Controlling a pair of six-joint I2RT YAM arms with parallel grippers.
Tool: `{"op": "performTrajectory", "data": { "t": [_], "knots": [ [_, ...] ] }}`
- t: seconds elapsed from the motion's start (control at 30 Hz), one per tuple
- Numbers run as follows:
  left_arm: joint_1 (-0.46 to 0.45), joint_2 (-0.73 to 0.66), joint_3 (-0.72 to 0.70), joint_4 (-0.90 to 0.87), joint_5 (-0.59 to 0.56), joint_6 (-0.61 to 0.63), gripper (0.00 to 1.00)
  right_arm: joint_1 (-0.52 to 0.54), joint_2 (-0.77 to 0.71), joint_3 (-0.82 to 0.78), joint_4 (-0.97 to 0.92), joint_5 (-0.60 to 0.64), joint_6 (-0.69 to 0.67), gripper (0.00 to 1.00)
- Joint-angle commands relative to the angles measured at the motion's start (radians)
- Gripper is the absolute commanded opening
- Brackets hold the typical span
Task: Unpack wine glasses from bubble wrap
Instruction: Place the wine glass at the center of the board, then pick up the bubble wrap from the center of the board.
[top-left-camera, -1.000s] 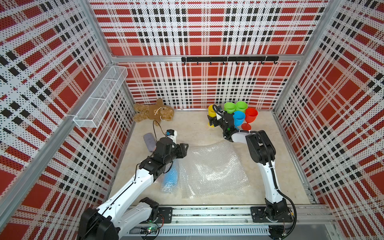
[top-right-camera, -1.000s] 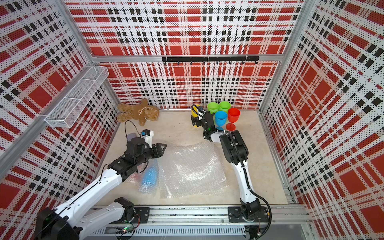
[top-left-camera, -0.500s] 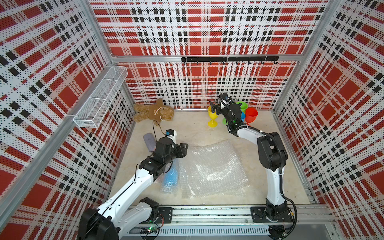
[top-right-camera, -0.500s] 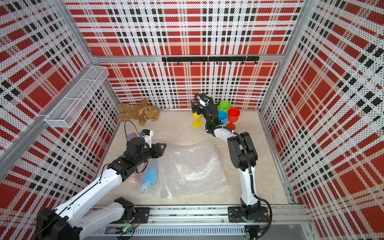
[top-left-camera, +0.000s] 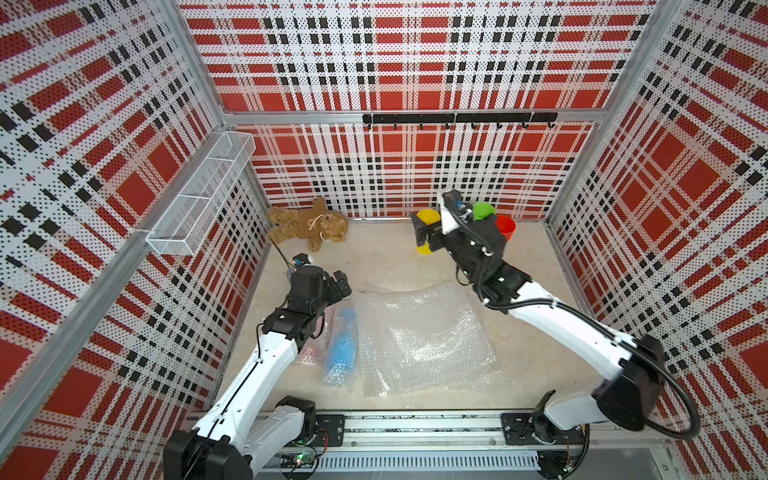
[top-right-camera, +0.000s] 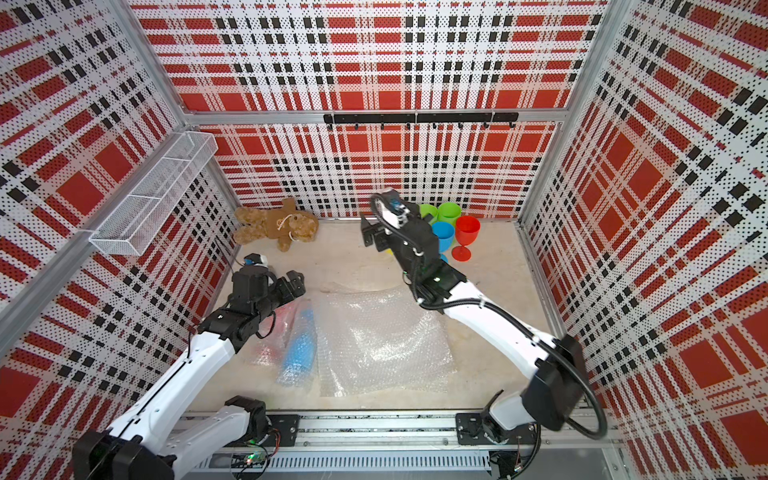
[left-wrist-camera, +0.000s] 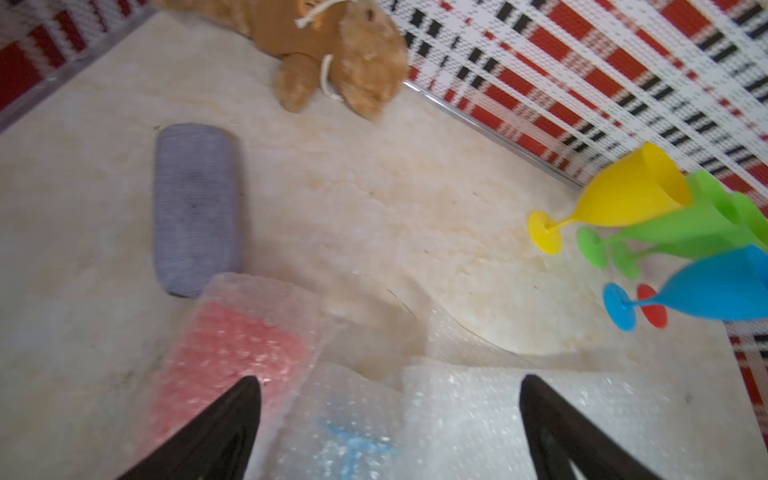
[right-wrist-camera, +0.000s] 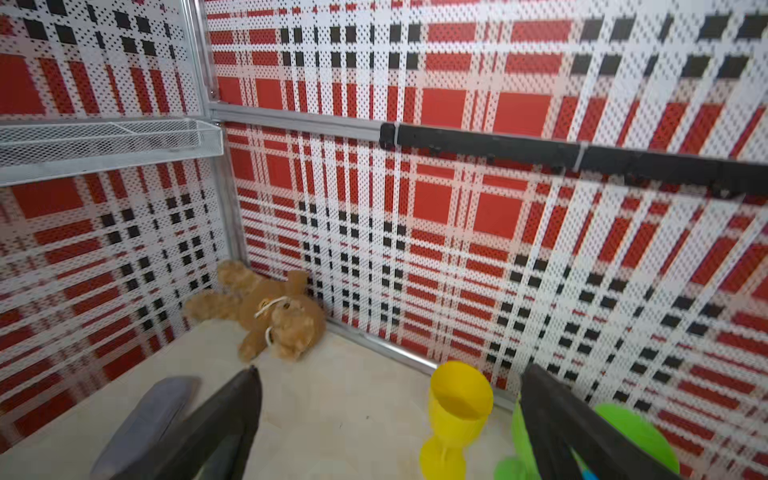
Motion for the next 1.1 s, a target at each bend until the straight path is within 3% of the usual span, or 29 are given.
{"op": "performTrajectory", "data": {
  "t": [0.0, 0.1, 0.17, 0.3, 0.4, 0.57, 0.67, 0.77, 1.07],
  "knots": [
    [0.060, 0.021, 0.027, -0.054, -0.044, -0.032, 0.98, -0.135, -0.074, -0.096, -0.107, -0.362, 0.256, 1.00],
    [0.071, 0.056, 0.049, -0.078, -0.115, -0.033, 0.98, -0.148, -0.111, -0.157, -0.145, -0.483, 0.305, 0.97],
    [0.077, 0.077, 0.057, -0.092, -0.142, -0.029, 0.98, -0.148, -0.135, -0.210, -0.139, -0.494, 0.374, 0.92],
    [0.085, 0.121, 0.084, -0.173, -0.157, -0.040, 0.98, -0.166, -0.146, -0.241, -0.195, -0.590, 0.480, 1.00],
    [0.075, 0.131, 0.078, -0.219, -0.101, -0.033, 0.98, -0.167, -0.148, -0.263, -0.192, -0.695, 0.486, 1.00],
    [0.010, 0.229, 0.111, -0.358, -0.190, -0.048, 0.99, -0.160, -0.203, -0.326, -0.169, -0.621, 0.470, 1.00],
    [-0.034, 0.345, 0.161, -0.433, -0.261, -0.045, 1.00, -0.160, -0.216, -0.342, -0.151, -0.643, 0.463, 1.00],
    [-0.057, 0.398, 0.186, -0.423, -0.258, -0.045, 1.00, -0.158, -0.205, -0.335, -0.171, -0.658, 0.452, 1.00],
    [0.043, 0.531, 0.198, -0.354, -0.263, -0.024, 0.95, -0.157, -0.207, -0.336, -0.181, -0.671, 0.449, 1.00]
  ]
}}
